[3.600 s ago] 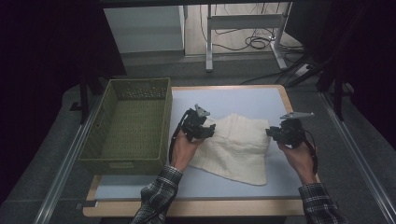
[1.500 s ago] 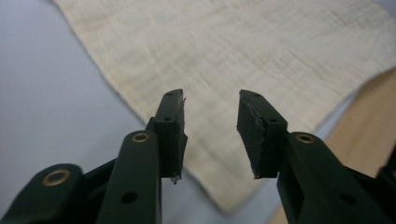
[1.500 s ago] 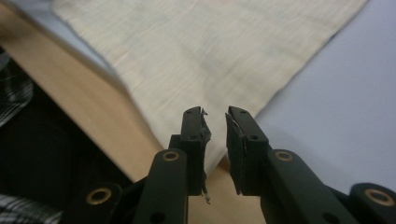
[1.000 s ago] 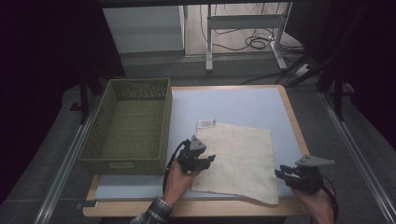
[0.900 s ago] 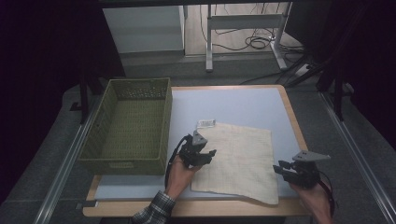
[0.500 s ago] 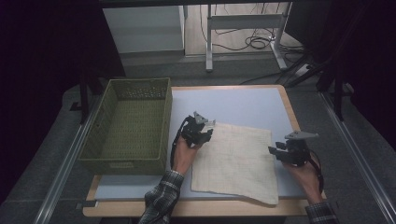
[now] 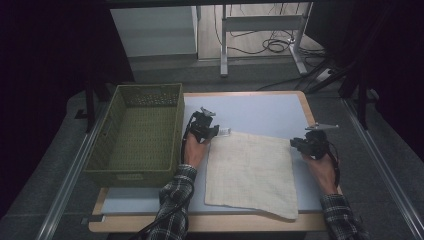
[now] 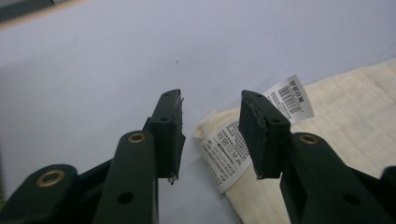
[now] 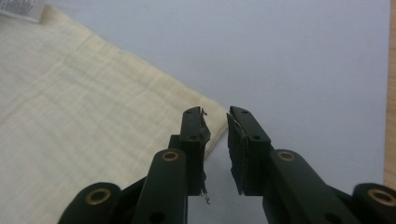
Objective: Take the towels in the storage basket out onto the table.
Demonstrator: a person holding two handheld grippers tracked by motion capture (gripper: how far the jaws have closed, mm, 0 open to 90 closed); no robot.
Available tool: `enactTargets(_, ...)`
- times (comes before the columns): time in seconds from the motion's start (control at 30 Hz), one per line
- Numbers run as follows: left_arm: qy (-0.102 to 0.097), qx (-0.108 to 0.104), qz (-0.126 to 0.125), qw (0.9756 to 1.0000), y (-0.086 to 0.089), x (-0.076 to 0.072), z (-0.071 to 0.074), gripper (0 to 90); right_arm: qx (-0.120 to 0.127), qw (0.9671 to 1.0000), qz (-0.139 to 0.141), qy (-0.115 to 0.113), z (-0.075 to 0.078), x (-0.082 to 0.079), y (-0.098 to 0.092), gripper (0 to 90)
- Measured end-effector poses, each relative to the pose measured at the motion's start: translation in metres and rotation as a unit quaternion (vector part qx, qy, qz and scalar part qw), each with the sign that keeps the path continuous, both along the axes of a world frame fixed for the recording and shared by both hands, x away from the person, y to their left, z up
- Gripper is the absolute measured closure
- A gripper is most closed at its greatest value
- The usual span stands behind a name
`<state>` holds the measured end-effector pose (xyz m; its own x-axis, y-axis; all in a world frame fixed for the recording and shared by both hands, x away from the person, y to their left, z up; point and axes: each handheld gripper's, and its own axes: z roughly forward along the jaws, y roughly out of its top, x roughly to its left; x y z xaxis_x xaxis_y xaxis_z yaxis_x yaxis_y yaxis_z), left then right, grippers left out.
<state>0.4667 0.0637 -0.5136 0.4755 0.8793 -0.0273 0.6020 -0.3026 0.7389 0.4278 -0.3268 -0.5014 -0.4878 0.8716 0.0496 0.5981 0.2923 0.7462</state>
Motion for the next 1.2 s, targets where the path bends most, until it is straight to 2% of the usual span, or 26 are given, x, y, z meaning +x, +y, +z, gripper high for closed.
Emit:
enactTargets(0.27,0.01,0.006,0.009,0.9999,-0.003,0.005,-0.018,48.3,-0.007,0.9999,-0.001,0.011,-0.005,0.014,0.006,66.4)
enactTargets(0.37,0.015,0.01,0.005,0.9998,-0.005,0.006,-0.022,48.0,-0.022,0.9996,0.002,0.015,-0.011,0.019,0.011,64.4)
enactTargets(0.4,0.019,-0.002,0.005,0.9998,-0.004,0.006,-0.022,48.8,-0.03,0.9994,0.006,0.016,-0.013,0.02,0.013,64.4)
enactTargets(0.43,0.025,-0.012,0.003,0.9996,-0.003,0.007,-0.023,52.1,-0.04,0.999,0.006,0.019,-0.015,0.021,0.016,64.9)
enactTargets(0.47,0.027,-0.017,0.003,0.9995,-0.003,0.007,-0.023,54.4,-0.043,0.999,0.007,0.013,-0.015,0.02,0.017,66.4)
enactTargets(0.5,0.027,-0.017,0.003,0.9995,-0.003,0.007,-0.023,57.6,-0.044,0.9989,0.004,0.016,-0.015,0.02,0.019,72.6)
enactTargets(0.53,0.03,-0.028,-0.003,0.9992,-0.003,0.005,-0.023,63.9,-0.039,0.999,0.005,0.023,-0.014,0.02,0.02,79.2)
enactTargets(0.57,0.03,-0.028,-0.003,0.9992,-0.003,0.005,-0.023,70.4,-0.036,0.9989,0.008,0.029,-0.013,0.02,0.021,84.2)
enactTargets(0.6,0.039,-0.045,-0.01,0.9981,-0.003,0.004,-0.023,79.7,-0.04,0.9987,0.01,0.03,-0.013,0.02,0.023,85.6)
enactTargets(0.63,0.039,-0.045,-0.01,0.9981,-0.003,0.004,-0.023,83.2,-0.047,0.9984,0.01,0.031,-0.012,0.02,0.025,86.3)
enactTargets(0.7,0.036,-0.042,-0.013,0.9984,-0.004,0.004,-0.021,86.2,-0.063,0.9975,0.011,0.028,-0.01,0.021,0.027,86.6)
enactTargets(0.73,0.02,-0.04,-0.013,0.9989,-0.004,0.004,-0.018,86.5,-0.066,0.9975,0.009,0.023,-0.007,0.021,0.027,86.6)
enactTargets(0.83,0.008,-0.04,-0.009,0.9991,-0.003,0.006,-0.012,86.5,-0.059,0.9981,0.006,0.016,0.0,0.025,0.025,86.6)
enactTargets(0.9,-0.018,-0.035,0.0,0.9992,-0.002,0.011,-0.001,86.6,-0.062,0.9981,0.004,0.005,0.008,0.03,0.024,86.6)
enactTargets(0.93,-0.025,-0.035,0.004,0.9991,-0.001,0.012,0.003,86.6,-0.063,0.998,0.003,-0.003,0.015,0.035,0.023,86.6)
enactTargets(1.0,-0.032,-0.044,0.009,0.9985,0.001,0.014,0.012,86.5,-0.052,0.9986,-0.003,-0.012,0.024,0.039,0.022,86.6)
enactTargets(1.03,-0.035,-0.042,0.008,0.9985,0.0,0.012,0.014,86.5,-0.038,0.9992,-0.003,-0.015,0.03,0.04,0.022,86.5)
enactTargets(1.07,-0.043,-0.031,0.005,0.9986,-0.001,0.009,0.016,86.4,-0.033,0.9993,0.0,-0.016,0.032,0.039,0.023,86.5)
enactTargets(1.2,-0.058,-0.026,0.001,0.998,-0.002,-0.007,0.015,85.6,-0.038,0.9988,0.019,-0.025,0.035,0.028,0.023,86.1)
